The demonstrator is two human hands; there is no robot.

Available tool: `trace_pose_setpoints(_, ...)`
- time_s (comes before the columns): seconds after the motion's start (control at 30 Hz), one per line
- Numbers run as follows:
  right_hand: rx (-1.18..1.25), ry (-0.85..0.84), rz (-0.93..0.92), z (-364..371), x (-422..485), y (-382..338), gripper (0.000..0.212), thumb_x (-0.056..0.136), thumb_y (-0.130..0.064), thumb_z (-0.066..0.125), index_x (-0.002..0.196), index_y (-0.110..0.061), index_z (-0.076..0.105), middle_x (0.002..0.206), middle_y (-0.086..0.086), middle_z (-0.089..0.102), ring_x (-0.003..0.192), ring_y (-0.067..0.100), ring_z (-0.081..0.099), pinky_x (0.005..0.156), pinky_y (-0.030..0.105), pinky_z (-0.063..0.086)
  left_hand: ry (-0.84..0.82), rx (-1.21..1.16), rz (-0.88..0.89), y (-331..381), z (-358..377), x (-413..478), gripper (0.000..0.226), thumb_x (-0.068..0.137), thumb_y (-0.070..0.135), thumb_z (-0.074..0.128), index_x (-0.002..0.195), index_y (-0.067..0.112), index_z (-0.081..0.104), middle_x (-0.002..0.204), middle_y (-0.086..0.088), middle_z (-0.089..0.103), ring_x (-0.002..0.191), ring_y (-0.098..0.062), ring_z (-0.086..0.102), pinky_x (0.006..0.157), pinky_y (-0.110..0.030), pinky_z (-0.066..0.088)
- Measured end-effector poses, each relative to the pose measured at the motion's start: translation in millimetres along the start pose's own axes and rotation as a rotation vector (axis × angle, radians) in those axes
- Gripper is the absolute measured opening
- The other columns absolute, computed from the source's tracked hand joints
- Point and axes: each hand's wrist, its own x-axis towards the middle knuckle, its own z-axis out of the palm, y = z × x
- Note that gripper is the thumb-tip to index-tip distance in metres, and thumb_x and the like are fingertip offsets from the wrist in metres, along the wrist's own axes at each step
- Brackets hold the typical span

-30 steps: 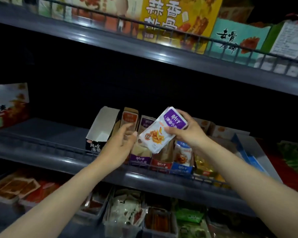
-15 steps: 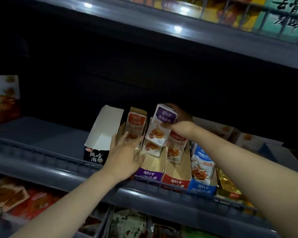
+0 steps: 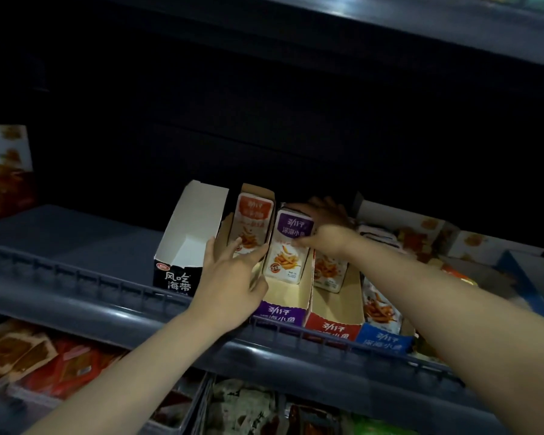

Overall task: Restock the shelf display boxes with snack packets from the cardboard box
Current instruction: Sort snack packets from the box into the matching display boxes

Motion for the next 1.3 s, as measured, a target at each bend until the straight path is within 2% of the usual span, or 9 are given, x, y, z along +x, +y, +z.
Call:
trace_pose_setpoints(0.13,-0.077,0.059,-0.005,1.0,-2.2,-0.3,0.071,0.082,-0.044,0.068,0.143,-0.041,0.033,0.149,-0.001,0.022,0.135,0.025,0.019,0.11,0.037,0.018,-0.007,0.002,-0.012,0.0,-0.3,-0.2,0.056,0.095,0.031,0.046,0.148,0.035,0.027,0.141,0.007,0.05,0.145,-0.015,0.016,0.115,-0.037,-0.013)
trace_pose_setpoints(0.33,-0.097,0.015,-0.013,2.3,-4.2,3.2,0.075,0.088,-0.046,0.06,0.149,-0.04,0.018,0.159,-0.005,0.004,0.145,0.024,0.003,0.117,0.042,0.008,-0.003,0.01,-0.016,2.6,-3.1,-4.2,0.055,0.095,0.035,0.047,0.147,0.031,0.03,0.144,0.005,0.048,0.146,-0.017,0.014,0.117,-0.044,-0.009)
trace_pose_setpoints(0.53,0.033,0.056,-0.045,-14.0,-29.4,1.8,0.064,0.094,-0.041,0.053,0.149,-0.036,0.022,0.16,-0.008,0.005,0.147,0.019,0.003,0.12,0.04,0.01,0.034,-0.022,-0.003,12.6,-13.6,-19.3,0.052,0.097,0.038,0.045,0.146,0.031,0.031,0.15,0.008,0.038,0.146,-0.016,0.011,0.117,-0.041,-0.006)
trace_pose_setpoints(0.63,0.076,0.086,-0.067,-28.3,-62.4,-2.1,0.06,0.095,-0.043,0.051,0.148,-0.036,0.025,0.158,-0.006,0.016,0.144,0.019,0.017,0.116,0.036,0.021,0.073,-0.119,0.053,24.8,-18.7,-37.3,0.049,0.096,0.033,0.05,0.143,0.03,0.038,0.146,0.01,0.042,0.143,-0.013,0.019,0.12,-0.037,0.006)
trace_pose_setpoints(0.8,0.145,0.092,-0.131,-28.4,-157.2,-1.9,0.058,0.095,-0.044,0.049,0.147,-0.035,0.028,0.157,-0.008,0.018,0.145,0.014,0.012,0.119,0.033,0.01,0.053,-0.321,0.072,58.1,-7.4,-96.3,0.042,0.094,0.031,0.053,0.135,0.032,0.046,0.136,0.018,0.043,0.129,0.0,0.034,0.112,-0.027,0.028)
trace_pose_setpoints(0.9,0.18,0.065,-0.149,-6.9,-225.1,0.2,0.058,0.094,-0.045,0.049,0.147,-0.034,0.028,0.153,-0.015,0.017,0.143,0.006,0.009,0.119,0.028,0.01,-0.077,-0.297,0.132,71.3,13.8,-136.1,0.041,0.094,0.034,0.052,0.134,0.03,0.049,0.136,0.015,0.047,0.129,-0.002,0.038,0.111,-0.026,0.03)
trace_pose_setpoints(1.03,0.222,-0.032,-0.094,51.8,-320.0,5.1,0.054,0.095,-0.045,0.05,0.145,-0.041,0.029,0.151,-0.024,0.011,0.141,-0.002,0.001,0.115,0.021,-0.003,-0.331,-0.203,0.139,75.0,51.8,-192.9,0.045,0.092,0.044,0.041,0.133,0.027,0.051,0.138,0.007,0.049,0.13,-0.014,0.044,0.109,-0.031,0.036)
trace_pose_setpoints(1.17,0.311,-0.127,0.037,119.2,-393.4,14.3,0.045,0.094,-0.042,0.054,0.137,-0.038,0.043,0.15,-0.015,0.03,0.142,0.007,0.02,0.119,0.034,0.015,-0.643,-0.065,0.011,72.6,82.6,-242.6,0.05,0.098,0.048,0.038,0.145,0.033,0.031,0.153,0.014,0.025,0.14,-0.008,0.023,0.109,-0.024,0.024)
trace_pose_setpoints(1.3,0.46,-0.292,0.248,186.3,-440.0,22.0,0.041,0.093,-0.043,0.053,0.133,-0.038,0.046,0.147,-0.015,0.031,0.138,0.007,0.029,0.115,0.032,0.027,-0.817,0.016,-0.079,66.0,118.4,-280.5,0.054,0.098,0.047,0.039,0.147,0.026,0.031,0.155,0.007,0.026,0.135,-0.011,0.036,0.107,-0.025,0.027)
